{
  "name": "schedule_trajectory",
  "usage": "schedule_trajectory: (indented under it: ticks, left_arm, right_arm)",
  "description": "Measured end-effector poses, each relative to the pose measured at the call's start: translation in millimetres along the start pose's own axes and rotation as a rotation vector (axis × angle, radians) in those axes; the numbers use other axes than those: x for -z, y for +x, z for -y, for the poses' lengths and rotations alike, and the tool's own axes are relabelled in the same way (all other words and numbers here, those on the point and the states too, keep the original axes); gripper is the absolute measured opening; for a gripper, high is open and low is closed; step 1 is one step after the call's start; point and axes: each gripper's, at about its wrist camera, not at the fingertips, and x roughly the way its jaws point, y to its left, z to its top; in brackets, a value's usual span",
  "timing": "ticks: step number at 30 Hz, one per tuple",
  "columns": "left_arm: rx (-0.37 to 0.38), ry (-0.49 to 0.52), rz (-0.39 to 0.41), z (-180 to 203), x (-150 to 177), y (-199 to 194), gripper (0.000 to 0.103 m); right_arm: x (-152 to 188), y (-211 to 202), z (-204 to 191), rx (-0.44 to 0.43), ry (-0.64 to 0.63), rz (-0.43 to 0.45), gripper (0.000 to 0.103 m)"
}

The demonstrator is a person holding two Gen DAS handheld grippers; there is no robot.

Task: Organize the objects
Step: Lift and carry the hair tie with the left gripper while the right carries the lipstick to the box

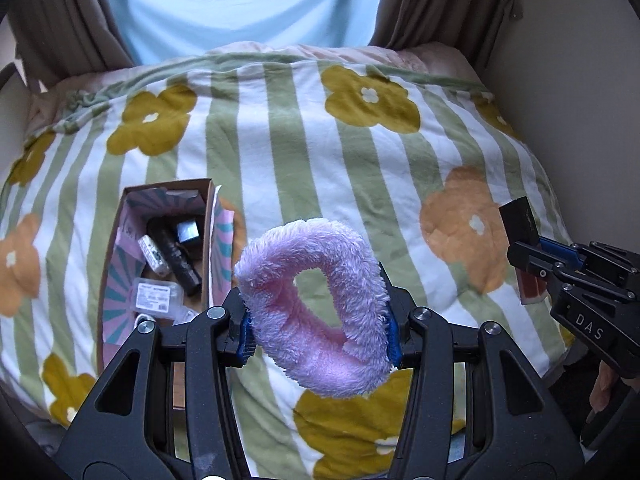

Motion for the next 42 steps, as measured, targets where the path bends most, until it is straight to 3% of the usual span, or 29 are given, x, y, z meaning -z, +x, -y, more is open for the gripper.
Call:
schedule_trajectory:
  ticks: [10,26,33,42]
  left_arm:
    - [-0.008,-0.050,0.015,-15.6,13.2,-14.3,0.045]
    - [-0.088,-0.169,-0.021,-122.2,49.3,-33.8,0.045]
    - [-0.085,-0.180,-0.089,-164.6,72.8,-12.4,0.045]
    - [-0.054,-0.142,-0.188,-207.9,94.1,49.8,0.045]
  right_arm:
    - [-3.7,-4.2,-14.8,-0.023,-0.033,0.012,0.018]
    - [-22.3,15.3,-138.0,-0.148,-0.200,0.011,0.018]
    - [-32.9,48.3,-190.2,-0.172,-0.241,-0.017,0.018]
    - [-47.3,123.4,-246.5,-0.180,-0.293,-0.078,0.018]
